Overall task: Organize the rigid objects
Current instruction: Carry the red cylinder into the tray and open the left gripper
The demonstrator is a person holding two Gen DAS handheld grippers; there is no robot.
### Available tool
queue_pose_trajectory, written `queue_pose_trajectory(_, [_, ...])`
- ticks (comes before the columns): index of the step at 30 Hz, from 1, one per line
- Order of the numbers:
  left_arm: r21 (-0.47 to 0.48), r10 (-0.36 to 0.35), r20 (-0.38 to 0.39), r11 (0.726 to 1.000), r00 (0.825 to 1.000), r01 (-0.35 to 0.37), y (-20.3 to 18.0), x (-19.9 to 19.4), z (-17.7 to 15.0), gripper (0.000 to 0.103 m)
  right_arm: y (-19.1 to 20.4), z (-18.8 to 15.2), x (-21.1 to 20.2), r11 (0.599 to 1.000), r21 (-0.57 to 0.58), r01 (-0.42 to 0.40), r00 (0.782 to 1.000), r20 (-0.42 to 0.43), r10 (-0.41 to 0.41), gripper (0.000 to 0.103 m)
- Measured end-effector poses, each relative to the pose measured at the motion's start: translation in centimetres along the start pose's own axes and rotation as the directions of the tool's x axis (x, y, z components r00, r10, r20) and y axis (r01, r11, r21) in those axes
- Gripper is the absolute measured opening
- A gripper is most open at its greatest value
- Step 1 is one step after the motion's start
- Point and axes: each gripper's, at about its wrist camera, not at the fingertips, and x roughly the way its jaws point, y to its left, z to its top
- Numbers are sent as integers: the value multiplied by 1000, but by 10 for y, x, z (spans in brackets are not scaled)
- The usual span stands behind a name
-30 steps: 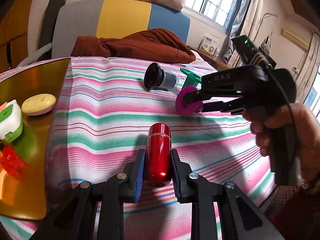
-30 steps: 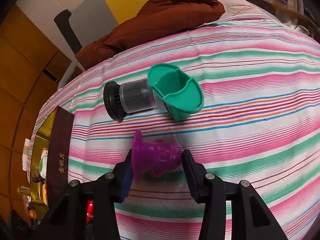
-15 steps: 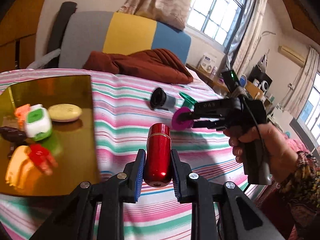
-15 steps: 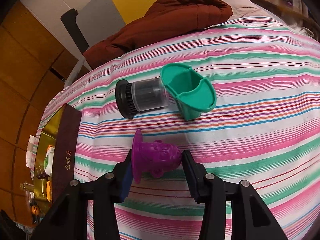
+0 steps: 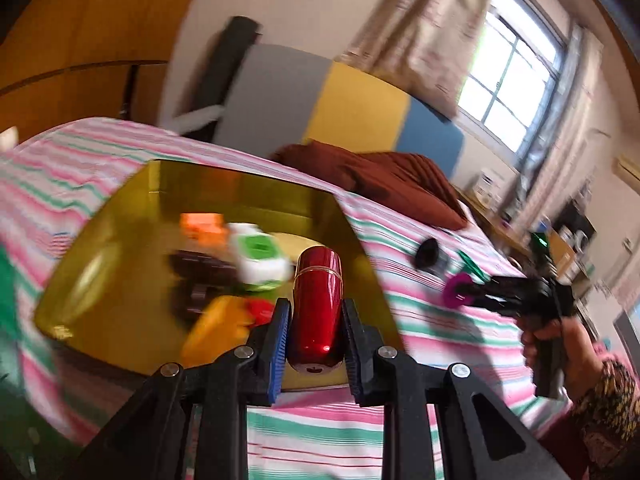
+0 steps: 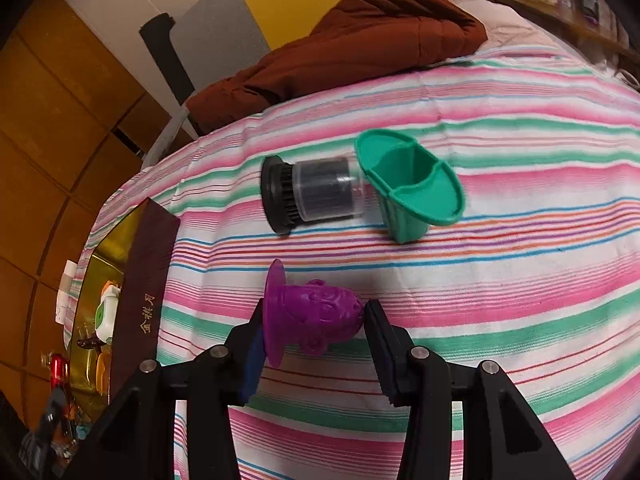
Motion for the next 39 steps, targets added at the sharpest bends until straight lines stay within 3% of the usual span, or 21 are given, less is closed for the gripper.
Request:
queue_pose_trajectory(10, [-90,157,18,984,987,-154,57,-5,4,24,16,-2,-7,996,-70,-58,997,46,61,47])
queue_pose_trajectory(20, [-73,282,-71,955,957,-287,89,17,10,24,22,-4,-6,994,-100,-53,997,56,58,47])
queue_pose_trajectory(30, [-11,394,-116,917,912,-398,88,31,11,25,24,-5,-2,992,-117,-43,998,50,49,47])
queue_pose_trajectory(35, [-2,417,-101,908,903,-420,83,26,8,31,23,-5,-3,992,-115,-43,998,50,49,47])
queue_pose_trajectory(39, [-37,411,-51,910,910,-413,78,11,4,36,24,-5,-3,992,-118,-44,997,51,50,47])
